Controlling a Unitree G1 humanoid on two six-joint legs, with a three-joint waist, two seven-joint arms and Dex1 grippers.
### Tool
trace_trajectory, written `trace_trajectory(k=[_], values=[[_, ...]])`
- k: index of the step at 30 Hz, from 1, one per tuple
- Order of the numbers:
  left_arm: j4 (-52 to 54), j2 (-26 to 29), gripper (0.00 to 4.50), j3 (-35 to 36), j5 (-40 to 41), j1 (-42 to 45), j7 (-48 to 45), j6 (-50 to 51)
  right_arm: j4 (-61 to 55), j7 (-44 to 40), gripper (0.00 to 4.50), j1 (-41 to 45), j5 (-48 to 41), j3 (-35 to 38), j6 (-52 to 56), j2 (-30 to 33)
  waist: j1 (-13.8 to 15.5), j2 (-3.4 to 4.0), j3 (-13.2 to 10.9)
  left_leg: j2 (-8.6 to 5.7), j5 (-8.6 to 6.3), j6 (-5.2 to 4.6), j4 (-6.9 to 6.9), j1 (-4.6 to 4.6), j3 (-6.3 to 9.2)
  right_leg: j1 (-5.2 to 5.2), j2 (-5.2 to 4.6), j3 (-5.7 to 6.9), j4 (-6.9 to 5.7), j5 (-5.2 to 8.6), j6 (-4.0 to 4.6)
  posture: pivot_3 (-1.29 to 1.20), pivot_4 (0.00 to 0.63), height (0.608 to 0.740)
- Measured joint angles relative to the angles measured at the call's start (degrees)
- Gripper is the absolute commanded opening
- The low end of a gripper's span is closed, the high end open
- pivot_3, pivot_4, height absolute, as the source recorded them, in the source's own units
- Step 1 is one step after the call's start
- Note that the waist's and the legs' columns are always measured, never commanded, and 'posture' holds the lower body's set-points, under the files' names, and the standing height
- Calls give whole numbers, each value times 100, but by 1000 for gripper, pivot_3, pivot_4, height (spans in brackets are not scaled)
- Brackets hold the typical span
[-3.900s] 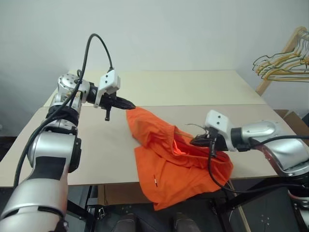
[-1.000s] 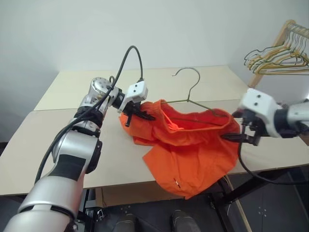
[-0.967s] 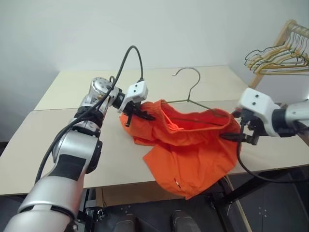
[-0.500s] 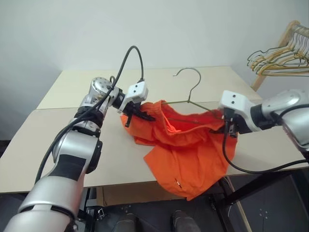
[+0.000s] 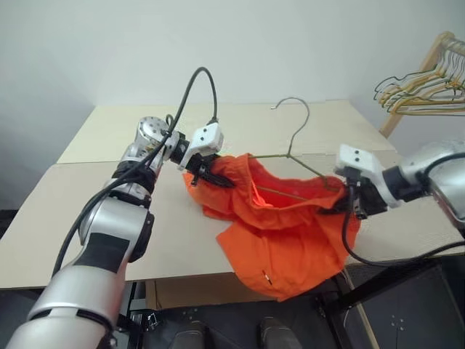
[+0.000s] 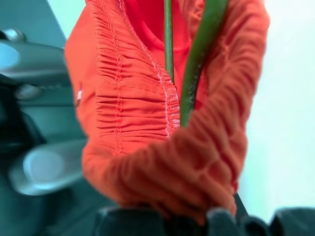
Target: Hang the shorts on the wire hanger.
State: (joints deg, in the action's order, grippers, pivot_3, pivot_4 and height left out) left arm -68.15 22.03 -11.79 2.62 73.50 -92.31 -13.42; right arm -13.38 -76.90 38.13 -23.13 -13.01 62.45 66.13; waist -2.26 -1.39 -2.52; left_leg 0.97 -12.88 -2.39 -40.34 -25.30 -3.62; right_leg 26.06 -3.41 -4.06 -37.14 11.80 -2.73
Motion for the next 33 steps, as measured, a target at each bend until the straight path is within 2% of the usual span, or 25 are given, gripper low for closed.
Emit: trace_trajectory(k=[4,6,9,11,14,16,20,24,28,33], values=[[-10,96,4450,561,249,234,120,263,-582,590,0,-1534,-450,1430,968,25,24,-1,0,-4,0,0,0,-4,6,-1,-1,2,1,0,-1,-71,0,740],[74,92,4483,940,459,274,502,410,-1021,965,0,-2406,-583,2480,1603,-253,39,-3,2,-3,0,0,0,6,13,-14,0,6,1,0,-2,-81,0,740],[380,54,4483,1327,769,256,817,896,-1567,1476,0,-3129,-622,3633,2488,-744,20,-3,2,-2,1,0,-11,11,16,-24,3,6,-4,-3,-10,-93,0,740],[958,-18,4483,1520,1100,116,847,1425,-1919,1778,0,-3601,-664,4448,2835,-1030,10,-2,3,-3,1,1,-13,18,17,-39,2,6,0,-3,-17,-108,0,740],[2436,-96,4483,1776,1786,-538,993,2614,-2163,2358,0,-4364,-894,5758,2960,-1344,-45,3,7,-2,-2,2,7,96,17,-115,-3,4,15,31,-64,-132,0,740],[3186,-133,4483,1854,2137,-943,1211,3317,-2168,2782,0,-4613,-1044,6279,2960,-1454,-100,4,8,-1,-3,3,11,114,18,-129,-3,0,15,33,-64,-143,0,740],[4541,-362,4483,1965,2856,-1486,1830,4483,-1752,4029,0,-4571,-1307,6926,2961,-1607,-201,4,8,-1,-3,4,39,167,25,-178,-4,-2,35,37,-59,-159,0,740],[5406,-405,4483,2057,3331,-1717,2332,5037,-910,5369,0,-4212,-1717,7273,2960,-1478,-318,27,22,-6,-5,6,64,193,16,-191,-4,-12,41,56,-37,-169,0,740],[5736,-475,4483,2062,3581,-1842,2658,5252,182,6573,0,-3680,-2560,7465,2961,-916,-410,64,44,-11,-6,4,72,202,13,-198,-2,-22,44,67,-22,-164,0,740],[5861,-481,4483,2054,3729,-1873,2827,5325,1624,8074,0,-2856,-3307,7611,2961,-359,-508,72,49,-12,-6,3,84,212,13,-217,-1,-20,72,73,-16,-165,0,740]])
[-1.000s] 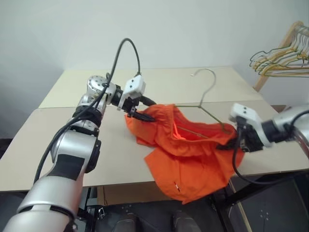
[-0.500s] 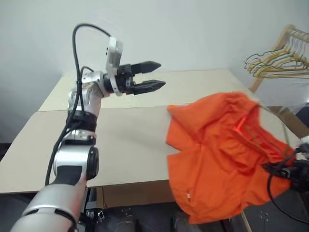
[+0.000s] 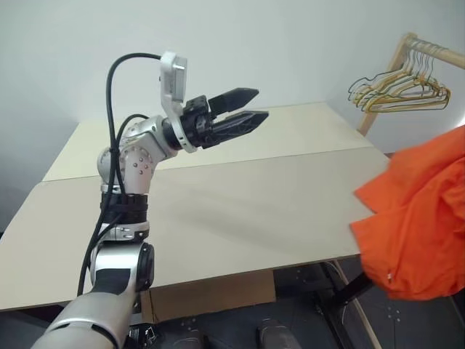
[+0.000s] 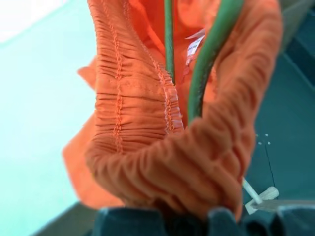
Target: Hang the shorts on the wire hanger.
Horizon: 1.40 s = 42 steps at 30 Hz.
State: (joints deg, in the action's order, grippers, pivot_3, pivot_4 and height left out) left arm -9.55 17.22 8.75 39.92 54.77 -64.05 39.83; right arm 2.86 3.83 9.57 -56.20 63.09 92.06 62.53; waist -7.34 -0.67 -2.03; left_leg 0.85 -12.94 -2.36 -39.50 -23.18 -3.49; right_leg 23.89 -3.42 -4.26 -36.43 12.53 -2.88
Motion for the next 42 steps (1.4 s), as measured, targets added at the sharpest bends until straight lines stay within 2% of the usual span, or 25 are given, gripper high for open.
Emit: trace_trajectory(k=[4,10,14,20,26,34,38,42], values=[[5,29,4483,-21,52,-85,41,0,1329,1188,0,934,-134,45,0,192,-90,11,7,-7,-1,-3,23,19,2,-45,2,-10,51,-2,-3,-165,0,740],[7,43,4483,-154,52,-88,38,-94,2499,2778,0,2699,193,251,0,280,-202,1,-2,-32,-6,-10,63,69,4,-78,2,-94,72,10,-32,-162,0,740],[7,50,4483,-224,52,-88,28,-157,2853,3307,0,3234,819,484,0,305,-248,1,-2,-45,-8,-14,73,75,1,-82,4,-124,77,17,-44,-159,0,740],[10,105,4483,-268,52,-97,27,-224,2876,3369,0,3221,1462,496,0,168,-325,4,-1,-58,-15,-27,75,80,-3,-92,2,-152,89,21,-62,-149,0,740],[96,144,4500,-314,53,-135,52,-224,2385,3261,1649,3189,1781,486,0,-141,-336,7,1,-58,-16,-28,75,87,-2,-100,2,-156,91,19,-67,-143,0,740],[124,176,4500,-327,55,-135,81,-224,1303,2909,4450,3045,2488,268,0,-280,-314,29,12,-58,-18,-31,76,84,0,-104,1,-157,106,18,-75,-152,0,740],[123,177,4500,-348,55,-133,80,-224,629,2874,4450,3158,3113,241,-15,-559,-317,38,17,-54,-19,-32,75,84,0,-106,1,-161,110,15,-80,-160,0,740],[87,180,4500,-370,49,-117,66,-232,-603,2710,4450,2563,3691,-351,-514,-745,-315,53,26,-51,-20,-33,78,82,1,-103,1,-162,113,16,-81,-170,0,740]])
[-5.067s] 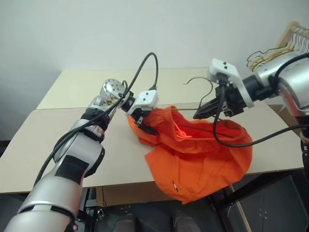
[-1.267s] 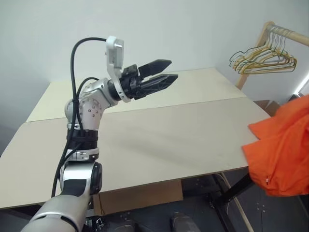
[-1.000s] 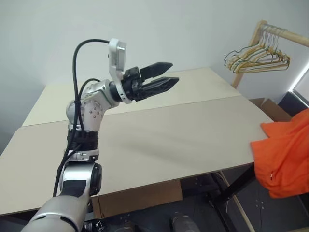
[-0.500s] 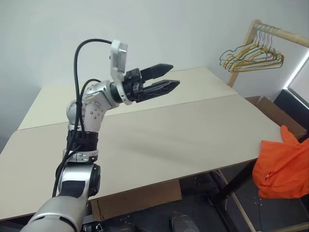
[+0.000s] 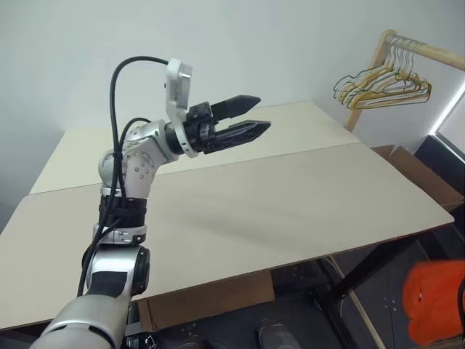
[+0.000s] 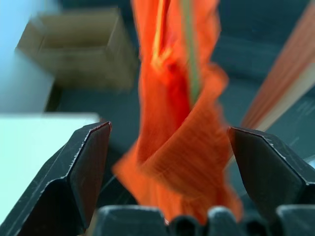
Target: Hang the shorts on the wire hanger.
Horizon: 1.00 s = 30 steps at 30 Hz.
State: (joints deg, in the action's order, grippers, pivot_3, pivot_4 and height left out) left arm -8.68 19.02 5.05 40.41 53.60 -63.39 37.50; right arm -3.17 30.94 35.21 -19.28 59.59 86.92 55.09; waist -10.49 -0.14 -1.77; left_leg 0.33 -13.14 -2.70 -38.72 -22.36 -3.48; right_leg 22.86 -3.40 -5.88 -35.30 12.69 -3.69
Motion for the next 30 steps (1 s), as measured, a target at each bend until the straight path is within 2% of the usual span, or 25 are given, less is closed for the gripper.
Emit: trace_trajectory(k=[5,10,13,19,23,26,30], values=[[-121,4,4500,-69,-27,19,-30,-15,-1529,-121,4450,-758,707,-992,-973,-288,-54,1,1,3,-1,-1,1,-1,-4,2,1,-6,3,-2,-4,-168,0,740],[-123,16,4500,-138,-136,28,19,-48,-2282,-384,4450,-1295,1334,-1862,-2185,-334,-73,-2,-1,3,-1,-1,1,-1,-3,2,0,-6,5,-3,-6,-140,0,740],[-126,11,4500,-139,-271,30,239,-181,-2635,-905,4450,-1341,1398,-2275,-3175,-436,-89,-8,-5,7,-1,-1,2,2,-2,-1,3,-6,6,-4,-8,-125,0,740],[11,55,4500,-140,-687,-237,757,-599,-3056,-3116,4450,-1396,247,-2997,-4347,-814,-83,-35,-21,20,-5,-7,3,18,7,-33,7,7,19,-22,-36,-54,0,740],[249,640,4500,-179,-711,-715,517,-499,-3066,-4687,4450,-1659,-740,-3351,-4340,-804,31,-52,-32,30,-7,-9,7,7,8,-21,8,19,20,-27,-41,12,0,740],[550,1196,4500,-279,-880,-1066,268,-490,-3066,-5624,4450,-1775,-1369,-3561,-4320,-735,240,-60,-37,31,-7,-10,19,4,9,-12,6,26,24,-25,-36,57,0,740],[782,1607,4500,-382,-1102,-1429,129,-548,-3040,-6487,4450,-2085,-1590,-3997,-4419,-645,591,-86,-44,32,-7,-9,31,-8,4,16,3,31,23,-4,7,115,0,740]])
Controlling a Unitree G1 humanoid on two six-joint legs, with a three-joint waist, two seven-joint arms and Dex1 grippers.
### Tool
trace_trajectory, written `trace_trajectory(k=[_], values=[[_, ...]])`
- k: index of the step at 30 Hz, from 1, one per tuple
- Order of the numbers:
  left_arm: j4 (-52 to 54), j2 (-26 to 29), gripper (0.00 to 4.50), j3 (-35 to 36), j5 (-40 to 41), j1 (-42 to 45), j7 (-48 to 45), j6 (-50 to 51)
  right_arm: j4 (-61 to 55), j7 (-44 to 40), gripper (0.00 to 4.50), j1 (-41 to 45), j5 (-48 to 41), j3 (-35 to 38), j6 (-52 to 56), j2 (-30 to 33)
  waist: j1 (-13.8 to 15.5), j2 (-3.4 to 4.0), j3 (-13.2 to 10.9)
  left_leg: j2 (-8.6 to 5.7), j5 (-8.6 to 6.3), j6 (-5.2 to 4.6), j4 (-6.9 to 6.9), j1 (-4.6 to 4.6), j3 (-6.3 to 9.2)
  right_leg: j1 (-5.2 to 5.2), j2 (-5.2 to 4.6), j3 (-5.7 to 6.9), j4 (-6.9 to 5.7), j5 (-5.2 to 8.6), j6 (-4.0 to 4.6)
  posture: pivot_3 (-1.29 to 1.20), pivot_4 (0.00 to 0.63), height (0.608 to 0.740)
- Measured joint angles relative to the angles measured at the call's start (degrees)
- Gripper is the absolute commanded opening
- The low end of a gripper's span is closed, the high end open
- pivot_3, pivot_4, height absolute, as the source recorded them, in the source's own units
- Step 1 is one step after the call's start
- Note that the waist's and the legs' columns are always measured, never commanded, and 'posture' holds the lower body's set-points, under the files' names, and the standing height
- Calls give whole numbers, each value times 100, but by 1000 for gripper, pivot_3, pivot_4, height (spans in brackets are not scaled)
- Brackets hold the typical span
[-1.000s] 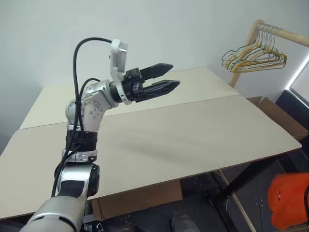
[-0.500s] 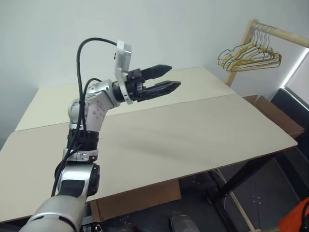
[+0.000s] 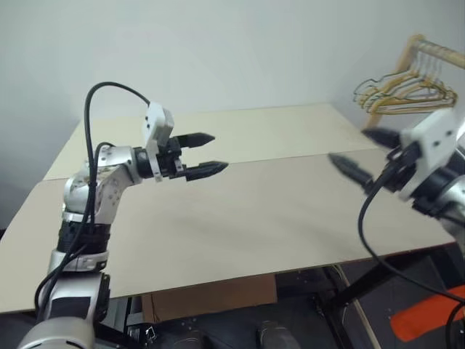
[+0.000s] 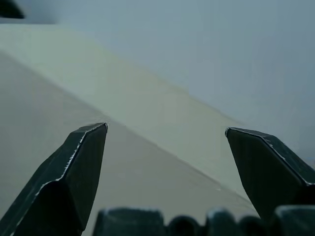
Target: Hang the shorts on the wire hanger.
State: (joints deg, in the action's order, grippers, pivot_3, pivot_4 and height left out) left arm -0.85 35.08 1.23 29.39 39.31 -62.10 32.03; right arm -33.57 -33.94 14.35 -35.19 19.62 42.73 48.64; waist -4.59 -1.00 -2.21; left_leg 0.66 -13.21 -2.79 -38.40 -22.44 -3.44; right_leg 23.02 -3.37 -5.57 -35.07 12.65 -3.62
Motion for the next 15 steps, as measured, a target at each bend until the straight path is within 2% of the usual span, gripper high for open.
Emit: trace_trajectory(k=[6,9,15], values=[[217,177,4500,-14,-56,-174,30,-56,406,-565,4450,-165,302,-512,-447,50,537,-23,-12,-2,1,0,-7,-64,-6,63,-3,9,0,-32,28,139,0,740],[265,184,4500,-18,-108,-216,82,-58,484,-645,4450,-152,355,-512,-523,52,691,-29,-7,-4,2,0,-14,-110,-9,111,1,10,-6,-48,19,140,0,740],[265,184,4500,-32,-158,-240,110,-58,478,-711,4450,-300,467,-506,-607,52,829,-30,-7,-3,1,0,-37,-133,-19,117,6,22,-9,-49,21,136,0,740]])
